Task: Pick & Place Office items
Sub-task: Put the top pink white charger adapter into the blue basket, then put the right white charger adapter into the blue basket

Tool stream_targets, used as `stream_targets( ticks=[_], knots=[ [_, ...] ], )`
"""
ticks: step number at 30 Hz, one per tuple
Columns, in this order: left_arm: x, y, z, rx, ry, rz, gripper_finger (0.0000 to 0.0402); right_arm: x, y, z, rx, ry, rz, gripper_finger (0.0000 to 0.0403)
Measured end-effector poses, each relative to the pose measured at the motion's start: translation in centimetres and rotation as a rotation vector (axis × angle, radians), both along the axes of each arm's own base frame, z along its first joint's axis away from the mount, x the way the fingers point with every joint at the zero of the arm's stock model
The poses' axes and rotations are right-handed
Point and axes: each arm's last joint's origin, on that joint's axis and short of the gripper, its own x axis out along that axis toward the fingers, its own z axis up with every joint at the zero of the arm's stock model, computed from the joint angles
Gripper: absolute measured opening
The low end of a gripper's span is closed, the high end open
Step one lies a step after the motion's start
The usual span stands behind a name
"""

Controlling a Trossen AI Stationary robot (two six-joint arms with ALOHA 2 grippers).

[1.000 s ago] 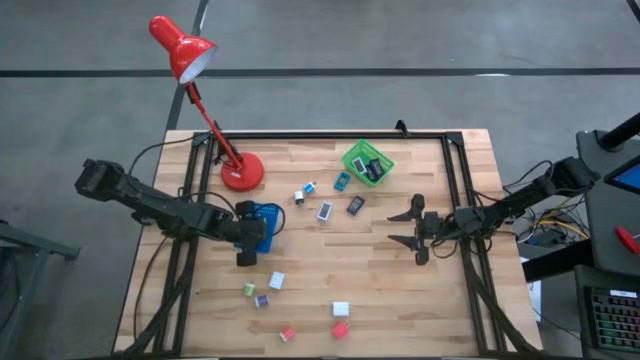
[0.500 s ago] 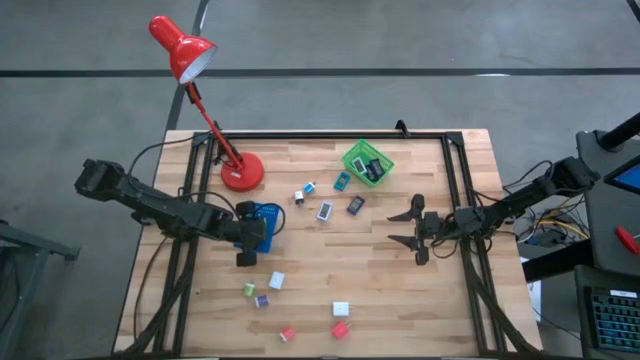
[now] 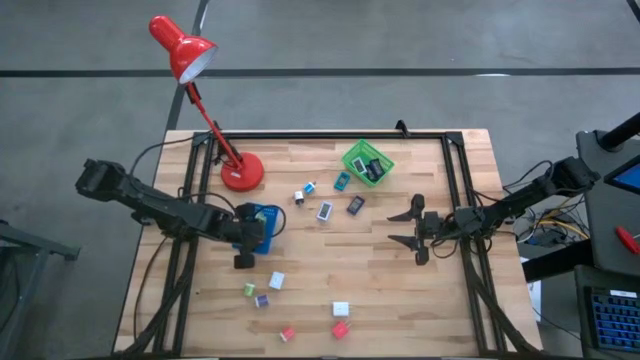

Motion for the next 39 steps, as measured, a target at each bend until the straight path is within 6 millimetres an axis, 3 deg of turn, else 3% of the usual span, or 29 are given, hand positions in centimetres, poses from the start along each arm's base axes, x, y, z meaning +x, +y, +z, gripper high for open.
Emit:
stream_targets(
  ticks=[4,8,11,24,34,39],
  knots=[
    [-0.1,0.0,-0.4,-0.007,-0.009,0.003,0.013,0.0,0.0,0.0,0.0,0.0,0.0,0.0224],
    [0.0,0.0,-0.4,-0.013,-0.042,0.007,0.0188,0.0,0.0,0.0,0.0,0.0,0.0,0.0224],
    [0.3,-0.1,-0.3,-0.013,-0.079,-0.008,0.0208,0.0,0.0,0.0,0.0,0.0,0.0,0.0224],
    [0.5,0.0,1.0,0.038,-0.191,-0.035,0.02,0.0,0.0,0.0,0.0,0.0,0.0,0.0224],
    [1.1,-0.1,4.0,0.075,-0.47,-0.091,0.0201,0.0,0.0,-0.1,0.014,0.01,0.0,0.0224],
    [1.6,-0.2,4.3,0.095,-0.607,-0.132,0.0201,0.0,0.0,-0.5,0.039,0.049,-0.002,0.0224]
  ],
)
